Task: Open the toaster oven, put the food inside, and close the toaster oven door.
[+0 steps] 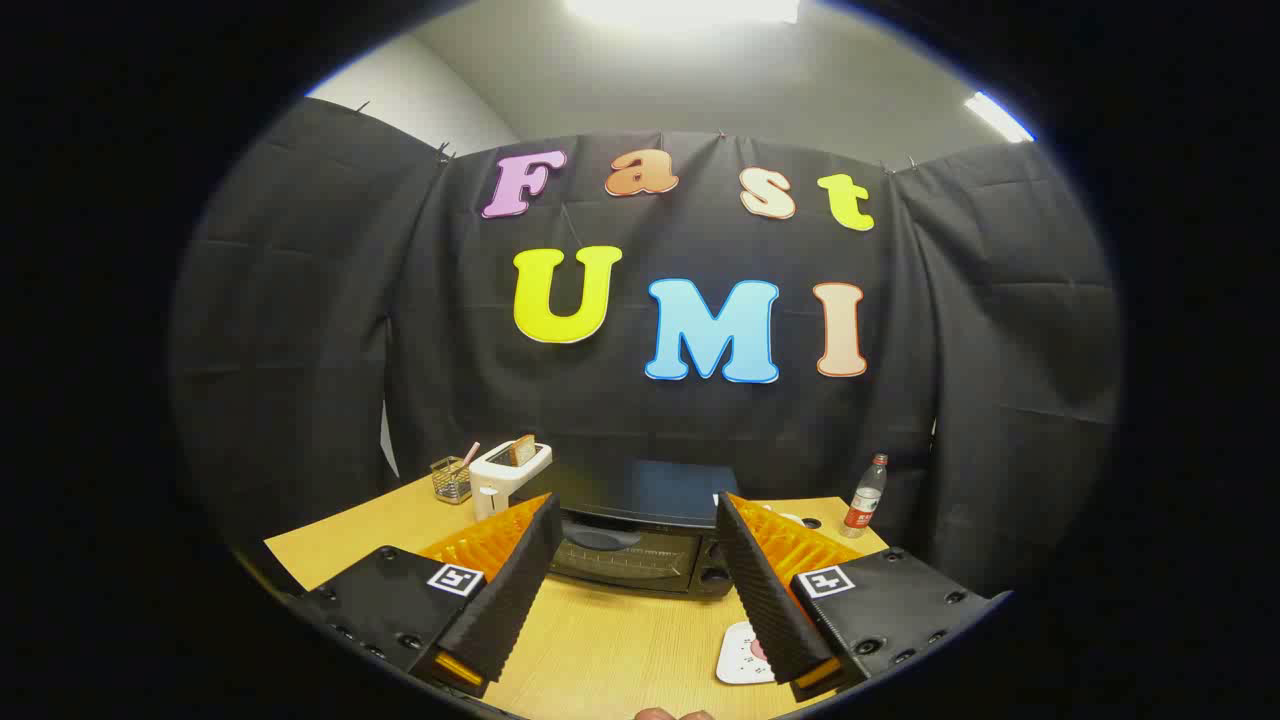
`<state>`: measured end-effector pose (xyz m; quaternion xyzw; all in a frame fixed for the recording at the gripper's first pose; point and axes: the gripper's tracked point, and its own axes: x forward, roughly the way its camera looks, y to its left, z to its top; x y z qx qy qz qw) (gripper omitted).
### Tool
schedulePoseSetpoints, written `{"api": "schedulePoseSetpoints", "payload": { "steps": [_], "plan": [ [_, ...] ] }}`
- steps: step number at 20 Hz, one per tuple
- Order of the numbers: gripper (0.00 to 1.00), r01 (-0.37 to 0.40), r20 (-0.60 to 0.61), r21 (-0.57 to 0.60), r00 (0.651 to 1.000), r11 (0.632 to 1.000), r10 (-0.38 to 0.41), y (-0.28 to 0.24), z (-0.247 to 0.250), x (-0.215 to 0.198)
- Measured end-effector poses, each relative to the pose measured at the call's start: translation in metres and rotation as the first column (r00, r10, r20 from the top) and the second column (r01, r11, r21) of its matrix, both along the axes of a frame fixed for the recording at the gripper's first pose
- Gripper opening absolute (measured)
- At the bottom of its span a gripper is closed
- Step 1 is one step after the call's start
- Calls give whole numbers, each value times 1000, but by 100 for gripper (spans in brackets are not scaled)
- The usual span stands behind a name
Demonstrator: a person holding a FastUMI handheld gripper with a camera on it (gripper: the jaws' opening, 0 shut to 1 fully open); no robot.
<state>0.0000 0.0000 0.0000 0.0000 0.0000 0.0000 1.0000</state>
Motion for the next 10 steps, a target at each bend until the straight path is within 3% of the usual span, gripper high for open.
{"api": "schedulePoseSetpoints", "payload": {
  "steps": [10],
  "plan": [
    [98, -42, 0, -6, 999, 999, 42, 11, 3, 1]
  ]
}}
